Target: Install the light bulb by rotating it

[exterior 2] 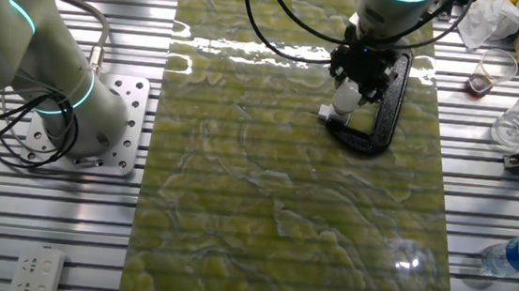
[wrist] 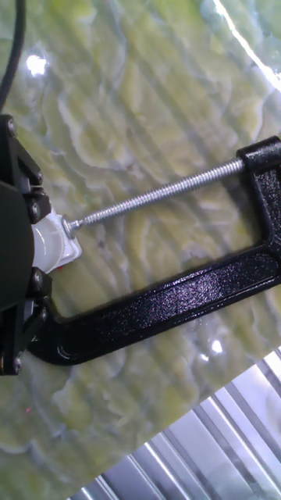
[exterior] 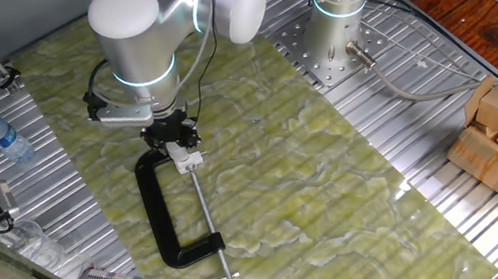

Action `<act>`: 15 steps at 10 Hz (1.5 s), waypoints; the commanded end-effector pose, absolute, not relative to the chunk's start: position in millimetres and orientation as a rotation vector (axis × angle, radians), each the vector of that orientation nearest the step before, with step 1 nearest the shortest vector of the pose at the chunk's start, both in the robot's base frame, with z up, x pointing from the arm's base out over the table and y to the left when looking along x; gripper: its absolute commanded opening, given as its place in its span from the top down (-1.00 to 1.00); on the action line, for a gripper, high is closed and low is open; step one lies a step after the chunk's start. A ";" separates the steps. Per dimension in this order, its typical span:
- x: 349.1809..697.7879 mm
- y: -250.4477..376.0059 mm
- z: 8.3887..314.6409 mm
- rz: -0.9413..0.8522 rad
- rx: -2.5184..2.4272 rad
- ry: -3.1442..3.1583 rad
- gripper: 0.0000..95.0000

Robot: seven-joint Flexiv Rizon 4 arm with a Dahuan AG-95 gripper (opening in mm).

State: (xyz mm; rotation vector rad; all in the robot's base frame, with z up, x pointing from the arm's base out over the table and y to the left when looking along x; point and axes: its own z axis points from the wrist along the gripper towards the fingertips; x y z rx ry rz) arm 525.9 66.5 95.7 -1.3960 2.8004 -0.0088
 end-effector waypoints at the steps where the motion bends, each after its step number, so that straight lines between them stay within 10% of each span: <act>1: 526.3 65.9 95.3 -0.009 -1.176 2.906 1.00; 15: 521.3 61.1 97.4 -0.031 -0.159 3.131 1.00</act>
